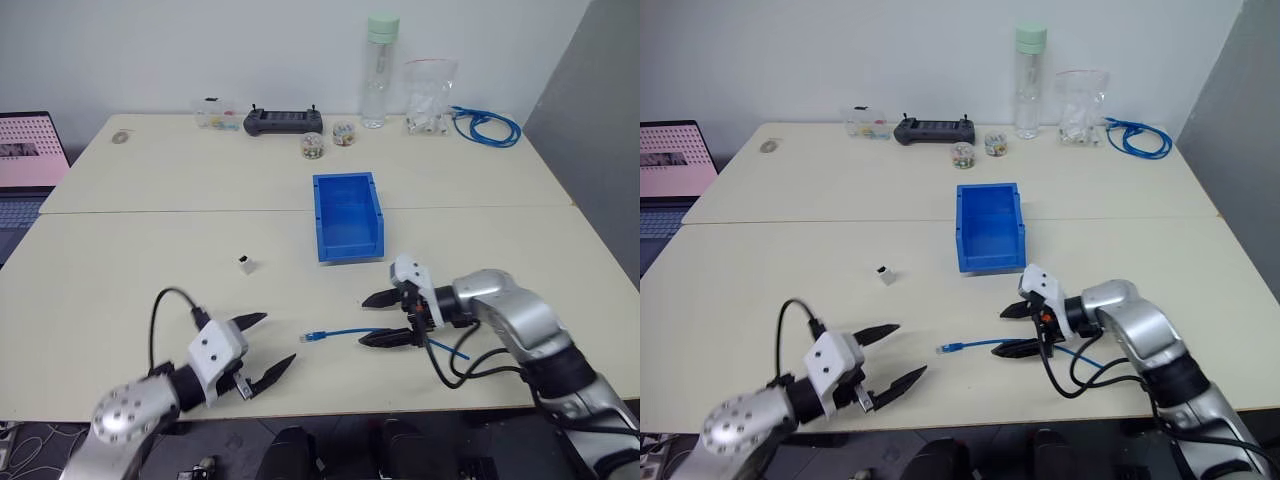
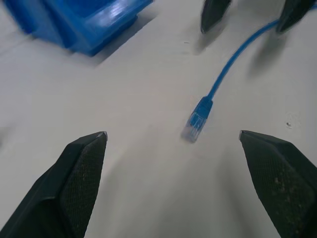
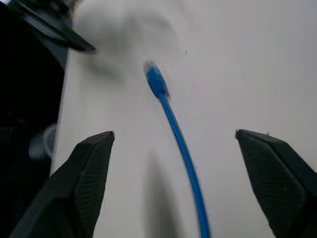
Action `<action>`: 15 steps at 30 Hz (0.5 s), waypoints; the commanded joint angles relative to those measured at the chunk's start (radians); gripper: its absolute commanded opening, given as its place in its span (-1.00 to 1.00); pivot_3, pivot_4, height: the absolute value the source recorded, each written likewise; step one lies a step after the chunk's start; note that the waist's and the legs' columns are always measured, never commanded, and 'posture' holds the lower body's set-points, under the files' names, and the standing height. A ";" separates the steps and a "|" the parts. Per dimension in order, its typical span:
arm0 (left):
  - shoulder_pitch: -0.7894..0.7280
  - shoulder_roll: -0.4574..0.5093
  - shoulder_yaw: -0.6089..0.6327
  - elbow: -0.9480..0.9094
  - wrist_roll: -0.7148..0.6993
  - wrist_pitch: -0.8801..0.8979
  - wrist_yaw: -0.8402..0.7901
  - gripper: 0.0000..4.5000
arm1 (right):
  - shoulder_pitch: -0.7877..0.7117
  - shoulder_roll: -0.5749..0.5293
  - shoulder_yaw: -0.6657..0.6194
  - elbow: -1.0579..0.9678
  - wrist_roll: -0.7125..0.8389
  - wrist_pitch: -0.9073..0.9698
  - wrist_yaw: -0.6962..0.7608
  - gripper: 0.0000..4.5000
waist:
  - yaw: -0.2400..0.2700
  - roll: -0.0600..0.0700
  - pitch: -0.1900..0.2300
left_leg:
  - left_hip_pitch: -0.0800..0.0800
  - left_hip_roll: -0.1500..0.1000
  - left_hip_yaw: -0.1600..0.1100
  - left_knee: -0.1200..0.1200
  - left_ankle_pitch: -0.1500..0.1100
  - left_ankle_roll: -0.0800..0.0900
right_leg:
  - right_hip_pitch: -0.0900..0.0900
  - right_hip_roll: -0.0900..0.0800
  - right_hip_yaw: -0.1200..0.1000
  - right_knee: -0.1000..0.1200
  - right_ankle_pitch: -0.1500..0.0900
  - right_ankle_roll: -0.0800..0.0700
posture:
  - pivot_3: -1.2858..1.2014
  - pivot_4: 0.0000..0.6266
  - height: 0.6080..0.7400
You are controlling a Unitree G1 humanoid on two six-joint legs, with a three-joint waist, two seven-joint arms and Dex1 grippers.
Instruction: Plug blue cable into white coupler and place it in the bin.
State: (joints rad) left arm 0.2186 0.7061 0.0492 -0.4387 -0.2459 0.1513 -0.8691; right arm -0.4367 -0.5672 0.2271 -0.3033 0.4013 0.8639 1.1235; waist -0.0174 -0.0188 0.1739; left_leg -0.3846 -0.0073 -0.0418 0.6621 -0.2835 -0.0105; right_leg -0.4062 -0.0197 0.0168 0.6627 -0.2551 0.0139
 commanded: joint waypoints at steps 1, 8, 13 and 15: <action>-0.099 0.044 -0.086 0.136 0.009 -0.112 -0.166 1.00 | 0.069 -0.028 -0.123 -0.233 0.135 0.156 -0.088 0.99 | -0.008 0.000 0.000 | 0.000 0.000 0.000 0.000 0.000 0.000 | 0.000 0.000 0.000 0.000 0.000 0.000 | 0.03 -0.52 1.00; -0.329 0.005 -0.195 0.506 0.059 -0.225 -0.289 1.00 | 0.328 -0.046 -0.255 -0.452 0.196 0.194 -0.261 0.99 | 0.000 0.000 0.000 | 0.000 0.000 -0.003 0.000 0.000 0.000 | 0.001 0.001 -0.002 0.000 -0.003 0.005 | 0.03 -0.52 1.00; -0.349 -0.039 -0.219 0.594 0.065 -0.286 -0.300 1.00 | 0.462 -0.055 -0.263 -0.483 0.163 0.086 -0.326 0.99 | 0.002 0.001 -0.002 | 0.001 -0.001 -0.001 0.001 0.000 0.000 | 0.002 0.000 0.000 0.000 -0.003 0.006 | 0.03 -0.52 1.00; -0.346 -0.060 -0.242 0.594 0.071 -0.308 -0.302 1.00 | 0.500 -0.067 -0.258 -0.493 0.151 0.053 -0.341 0.99 | 0.001 0.003 -0.004 | 0.002 -0.001 -0.001 0.001 0.000 0.000 | 0.003 -0.001 0.000 0.000 -0.003 0.006 | 0.03 -0.52 1.00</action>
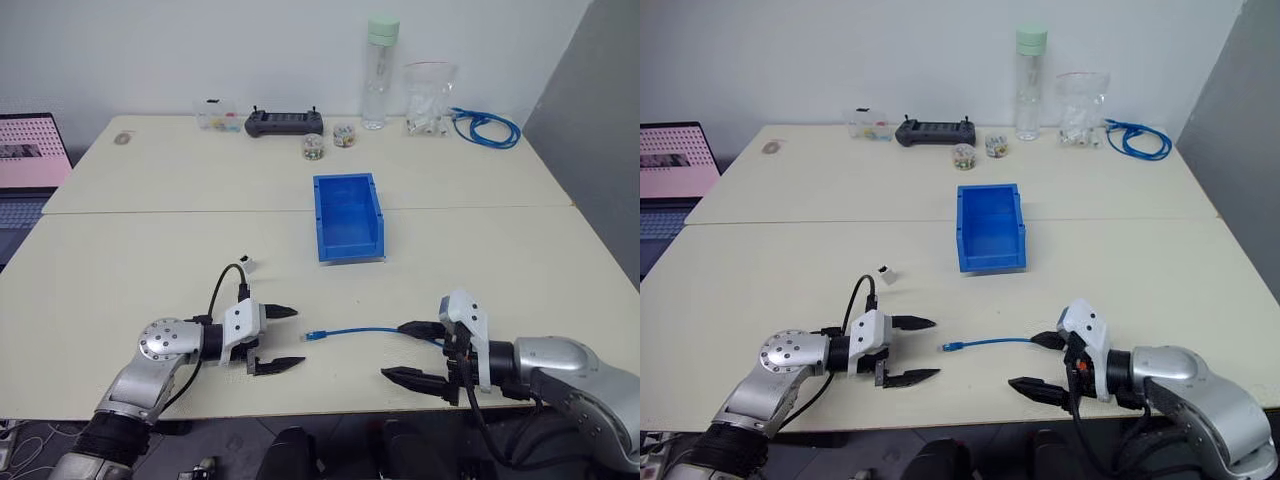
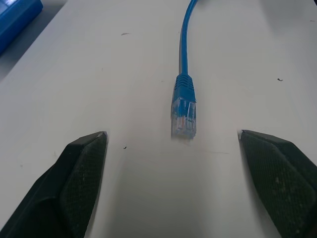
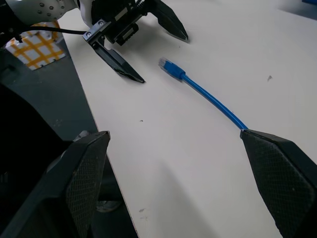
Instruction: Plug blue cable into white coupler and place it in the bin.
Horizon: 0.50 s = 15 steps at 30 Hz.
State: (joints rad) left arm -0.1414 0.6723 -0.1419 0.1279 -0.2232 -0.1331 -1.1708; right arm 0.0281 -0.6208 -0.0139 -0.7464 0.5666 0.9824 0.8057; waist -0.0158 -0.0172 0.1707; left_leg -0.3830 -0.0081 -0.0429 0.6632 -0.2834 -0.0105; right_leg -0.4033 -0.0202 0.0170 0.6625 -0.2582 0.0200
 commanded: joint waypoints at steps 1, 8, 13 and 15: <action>0.012 -0.034 -0.058 0.031 0.053 -0.033 0.001 1.00 | 0.046 -0.018 -0.015 -0.052 -0.016 -0.075 -0.030 0.99 | 0.001 0.002 -0.002 | 0.000 0.000 0.000 0.000 0.000 0.000 | 0.000 0.000 0.000 0.000 0.000 0.000 | 0.03 -0.52 1.00; -0.055 -0.071 -0.052 0.128 0.052 -0.057 0.002 0.64 | 0.057 -0.047 -0.015 -0.026 -0.026 -0.113 -0.069 1.00 | 0.016 0.004 -0.005 | 0.000 -0.001 0.001 0.000 0.000 0.000 | 0.000 0.000 -0.001 -0.001 0.000 0.002 | 0.03 -0.52 1.00; -0.084 -0.082 -0.061 0.200 0.067 -0.108 -0.010 0.24 | 0.024 -0.038 -0.012 -0.024 0.001 -0.095 -0.096 1.00 | 0.016 0.005 -0.006 | 0.001 -0.001 0.001 0.001 0.000 0.000 | 0.001 0.000 -0.001 -0.001 0.001 0.002 | 0.03 -0.52 1.00; -0.086 -0.083 -0.068 0.210 0.068 -0.113 -0.015 0.08 | 0.021 -0.037 -0.009 -0.027 0.011 -0.086 -0.103 1.00 | 0.016 0.005 -0.006 | 0.001 -0.001 0.001 0.001 0.000 0.000 | 0.001 0.000 -0.001 0.000 0.001 0.002 | 0.03 -0.52 1.00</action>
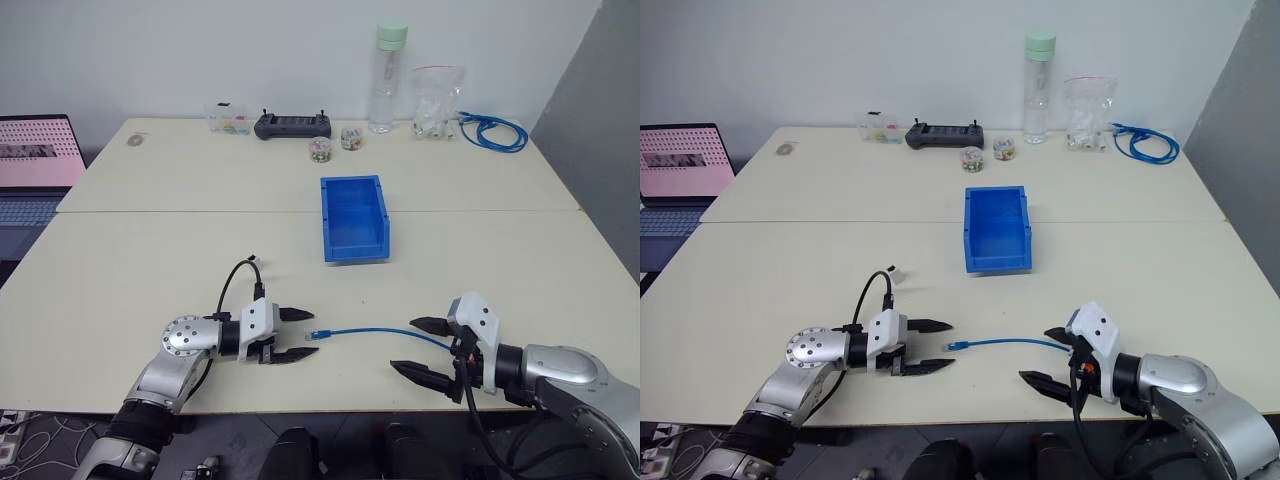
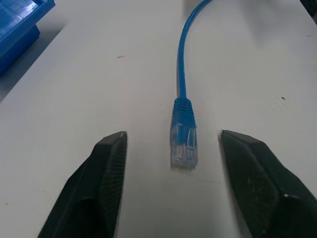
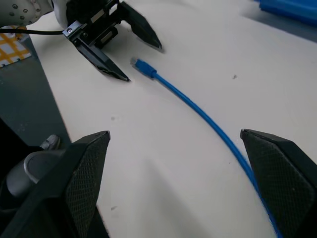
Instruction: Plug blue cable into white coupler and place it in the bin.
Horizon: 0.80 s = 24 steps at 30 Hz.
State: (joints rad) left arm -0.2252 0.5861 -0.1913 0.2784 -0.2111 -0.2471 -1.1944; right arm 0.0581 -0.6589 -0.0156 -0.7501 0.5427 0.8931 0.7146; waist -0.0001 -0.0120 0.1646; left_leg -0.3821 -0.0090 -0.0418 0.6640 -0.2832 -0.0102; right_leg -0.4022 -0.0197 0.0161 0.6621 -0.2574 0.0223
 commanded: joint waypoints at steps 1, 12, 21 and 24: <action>-0.002 0.003 -0.021 0.063 0.057 -0.001 0.007 -0.02 | -0.012 0.002 -0.005 -0.024 0.038 0.006 -0.017 1.00 | 0.000 0.000 0.000 | 0.000 0.000 0.000 0.000 0.000 0.000 | 0.000 0.000 0.000 0.000 0.000 0.000 | 0.03 -0.52 1.00; 0.072 0.036 -0.002 0.023 0.033 0.030 0.003 -0.75 | -0.022 -0.007 -0.015 -0.028 0.095 0.034 -0.053 1.00 | -0.006 0.001 -0.005 | 0.001 0.001 0.000 -0.001 0.000 0.000 | 0.000 0.001 0.001 0.000 0.000 0.000 | 0.03 -0.52 1.00; 0.060 0.033 0.033 -0.244 -0.168 0.573 0.086 -0.87 | -0.047 0.036 -0.109 -0.036 0.307 0.145 -0.124 1.00 | -0.008 0.000 -0.005 | 0.001 0.001 0.000 -0.001 0.000 0.000 | 0.000 0.001 0.000 0.001 0.000 0.000 | 0.03 -0.52 1.00; 0.019 0.046 0.067 -0.390 -0.410 0.989 0.113 -0.87 | -0.059 0.062 -0.185 -0.007 0.529 0.225 -0.182 1.00 | -0.010 -0.002 -0.003 | -0.001 0.001 -0.002 0.000 0.000 0.000 | 0.000 0.001 0.000 0.001 0.000 0.000 | 0.03 -0.52 1.00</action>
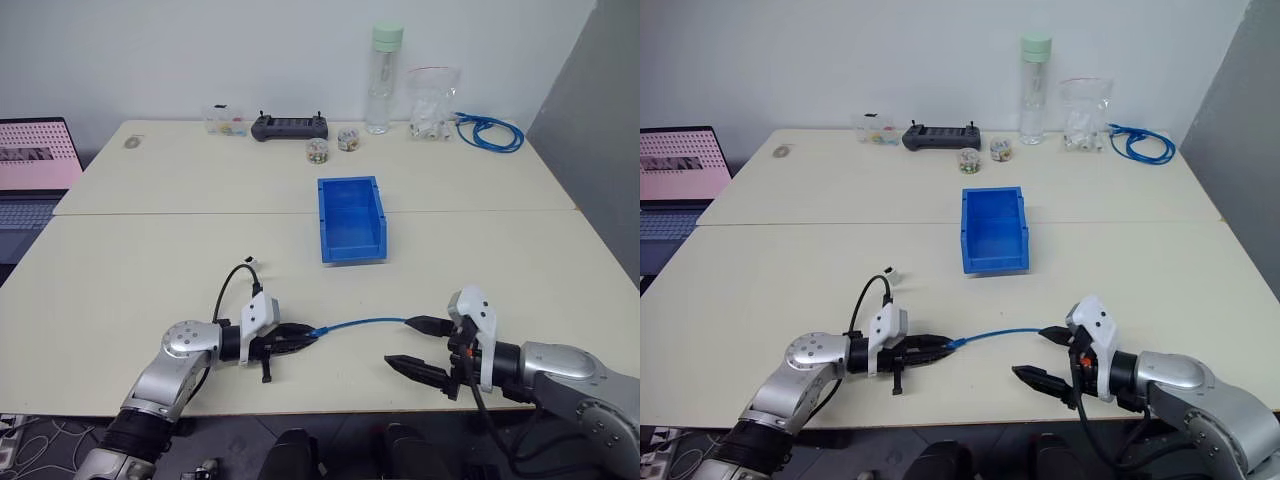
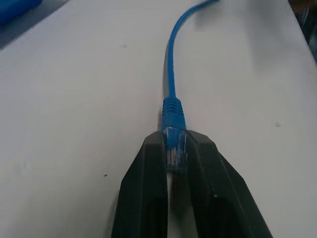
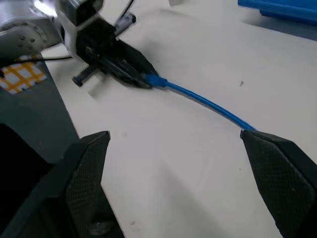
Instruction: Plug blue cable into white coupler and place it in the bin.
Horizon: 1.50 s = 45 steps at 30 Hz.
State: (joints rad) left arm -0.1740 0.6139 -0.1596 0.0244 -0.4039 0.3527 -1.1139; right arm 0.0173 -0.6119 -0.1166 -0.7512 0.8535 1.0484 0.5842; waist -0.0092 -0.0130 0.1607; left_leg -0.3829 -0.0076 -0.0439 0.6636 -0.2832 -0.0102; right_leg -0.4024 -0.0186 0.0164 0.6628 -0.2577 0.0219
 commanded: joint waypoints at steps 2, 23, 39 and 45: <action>-0.077 -0.007 0.101 -0.172 -0.408 0.645 0.090 -0.87 | -0.007 0.003 -0.101 0.014 0.386 0.103 -0.096 1.00 | -0.002 -0.002 0.002 | -0.001 0.000 -0.001 0.000 0.000 0.000 | -0.001 0.000 0.000 0.000 0.000 0.000 | 0.03 -0.52 1.00; -0.055 -0.118 0.256 -0.235 -1.338 1.045 0.738 -0.87 | -0.091 0.092 0.129 0.183 0.819 -0.044 -0.511 1.00 | -0.018 -0.004 0.003 | -0.002 -0.001 -0.003 0.000 0.000 -0.001 | -0.001 0.000 0.001 0.000 0.000 0.000 | 0.03 -0.52 1.00; -0.028 -0.019 0.132 -0.275 -1.521 0.884 0.853 -0.87 | -0.088 0.081 0.155 0.188 0.870 -0.115 -0.532 -0.06 | -0.018 -0.004 0.003 | -0.002 -0.001 -0.003 -0.001 0.000 -0.001 | -0.002 0.000 0.001 0.000 -0.001 -0.002 | 0.03 -0.52 1.00; -0.033 0.003 0.110 -0.278 -1.532 0.861 0.846 -0.87 | -0.086 0.068 0.164 0.179 0.880 -0.124 -0.523 -0.63 | -0.018 -0.004 0.003 | -0.002 -0.001 -0.003 -0.001 0.000 -0.001 | -0.002 0.000 0.001 0.000 -0.002 -0.003 | 0.03 -0.52 1.00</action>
State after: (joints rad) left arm -0.2010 0.6085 -0.0425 -0.2199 -1.8858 1.2306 -0.2515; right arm -0.0678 -0.5375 0.0438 -0.5495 1.7094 0.9389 0.0608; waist -0.0267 -0.0169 0.1636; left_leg -0.3849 -0.0086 -0.0468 0.6626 -0.2829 -0.0108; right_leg -0.4041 -0.0187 0.0173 0.6626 -0.2598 0.0184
